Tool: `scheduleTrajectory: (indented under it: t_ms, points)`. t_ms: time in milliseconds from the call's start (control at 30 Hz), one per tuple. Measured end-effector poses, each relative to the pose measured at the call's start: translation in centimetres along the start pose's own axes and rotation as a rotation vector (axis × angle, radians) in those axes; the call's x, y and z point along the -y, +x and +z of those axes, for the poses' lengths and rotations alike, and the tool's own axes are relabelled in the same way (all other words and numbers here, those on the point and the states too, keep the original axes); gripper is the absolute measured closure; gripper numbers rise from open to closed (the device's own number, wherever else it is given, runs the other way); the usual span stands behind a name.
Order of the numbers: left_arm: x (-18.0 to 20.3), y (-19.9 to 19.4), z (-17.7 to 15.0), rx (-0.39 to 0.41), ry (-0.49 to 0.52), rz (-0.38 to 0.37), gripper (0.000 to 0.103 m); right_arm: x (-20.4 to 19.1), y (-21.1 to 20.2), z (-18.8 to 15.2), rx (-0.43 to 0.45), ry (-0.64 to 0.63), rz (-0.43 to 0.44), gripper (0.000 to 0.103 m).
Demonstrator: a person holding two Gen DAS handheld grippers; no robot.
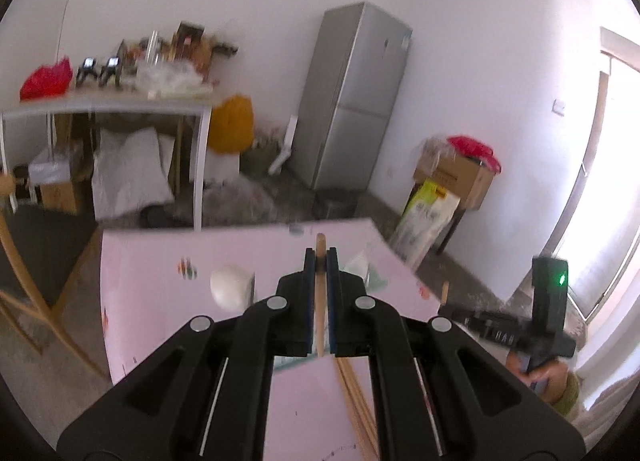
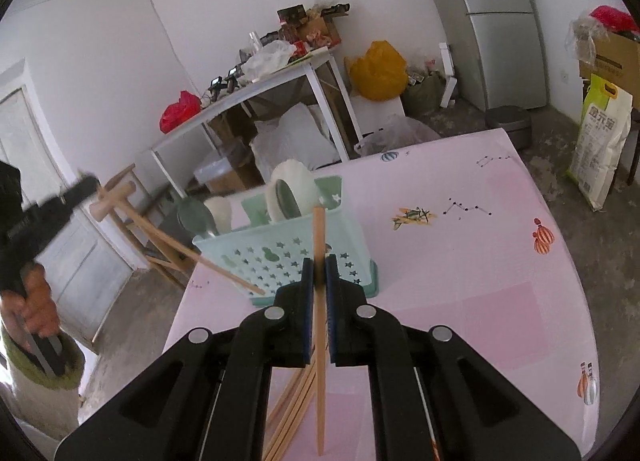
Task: Organize utensils
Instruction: 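Lift the chopsticks upright above the holder with both tools, then lower the chopstick into the mint holder and open the left tool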
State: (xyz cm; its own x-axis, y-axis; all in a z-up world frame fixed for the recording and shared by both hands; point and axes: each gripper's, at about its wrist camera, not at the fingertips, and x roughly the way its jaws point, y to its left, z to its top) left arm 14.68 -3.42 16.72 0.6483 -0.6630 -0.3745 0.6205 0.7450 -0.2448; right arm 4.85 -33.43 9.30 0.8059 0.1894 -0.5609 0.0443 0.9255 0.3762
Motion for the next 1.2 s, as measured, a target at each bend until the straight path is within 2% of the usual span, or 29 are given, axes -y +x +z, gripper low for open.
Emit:
scheduleTrajectory:
  t_ms: [200,333,600,833,933,1067,1200]
  points:
    - [0.7,-0.5,3.5,0.101,0.020,-0.017,0.099,0.1,-0.2,0.0,0.001,-0.001,-0.003,0.097]
    - [1.2,-0.4,4.9,0.158,0.040,0.011,0.099,0.2,-0.3,0.0,0.002,-0.001,-0.002,0.097]
    - [0.5,1.0,5.9,0.181,-0.020,0.013,0.099,0.4,-0.9,0.1,0.011,-0.001,-0.001,0.097]
    - [0.5,0.8,7.2,0.251,-0.015,0.019,0.099,0.3,-1.1,0.2,0.009,0.005,0.000,0.097]
    - [0.7,2.1,6.5,0.217,0.000,0.031,0.099,0.4,-1.1,0.2,0.010,0.004,0.000,0.097]
    - [0.3,5.5,4.2,0.111,0.008,0.040,0.099,0.4,-1.2,0.2,0.011,0.004,-0.001,0.097]
    - [-0.9,8.2,2.0,-0.011,-0.045,0.016,0.099,0.4,-1.2,0.3,0.016,0.004,-0.004,0.097]
